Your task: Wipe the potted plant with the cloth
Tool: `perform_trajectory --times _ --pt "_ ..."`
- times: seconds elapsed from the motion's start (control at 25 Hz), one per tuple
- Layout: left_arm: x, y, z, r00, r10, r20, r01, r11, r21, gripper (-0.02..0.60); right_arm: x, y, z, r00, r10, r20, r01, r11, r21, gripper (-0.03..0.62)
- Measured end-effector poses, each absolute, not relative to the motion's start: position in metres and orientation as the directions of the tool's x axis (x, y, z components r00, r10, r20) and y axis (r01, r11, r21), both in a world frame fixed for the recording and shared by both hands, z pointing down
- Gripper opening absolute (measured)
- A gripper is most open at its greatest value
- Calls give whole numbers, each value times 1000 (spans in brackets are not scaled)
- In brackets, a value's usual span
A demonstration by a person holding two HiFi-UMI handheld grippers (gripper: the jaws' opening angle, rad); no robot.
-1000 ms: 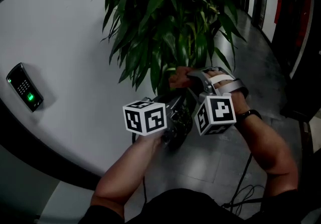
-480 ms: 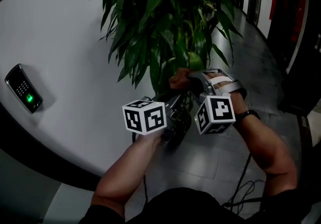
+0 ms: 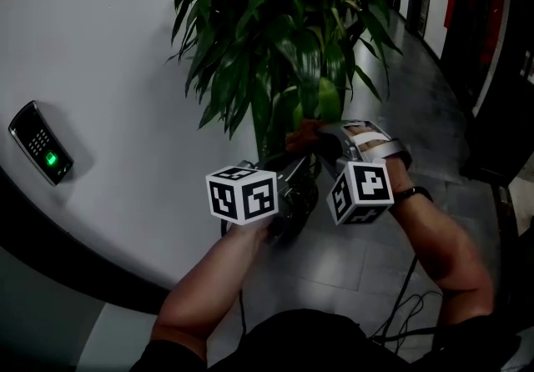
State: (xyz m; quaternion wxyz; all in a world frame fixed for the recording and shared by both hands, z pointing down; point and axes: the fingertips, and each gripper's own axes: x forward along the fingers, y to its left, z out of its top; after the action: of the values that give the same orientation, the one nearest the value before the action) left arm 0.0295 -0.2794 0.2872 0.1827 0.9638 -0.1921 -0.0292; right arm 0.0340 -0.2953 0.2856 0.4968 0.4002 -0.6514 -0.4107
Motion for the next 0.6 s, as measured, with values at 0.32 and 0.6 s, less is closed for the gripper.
perform_trajectory --times 0.32,0.6 --pt "11 -262 305 935 -353 27 -336 -861 382 18 34 -276 307 -144 -925 351 -185 374 909 71" --pt "-16 -248 324 925 -376 54 -374 -880 293 17 37 -253 338 -149 -905 399 -312 426 850 71"
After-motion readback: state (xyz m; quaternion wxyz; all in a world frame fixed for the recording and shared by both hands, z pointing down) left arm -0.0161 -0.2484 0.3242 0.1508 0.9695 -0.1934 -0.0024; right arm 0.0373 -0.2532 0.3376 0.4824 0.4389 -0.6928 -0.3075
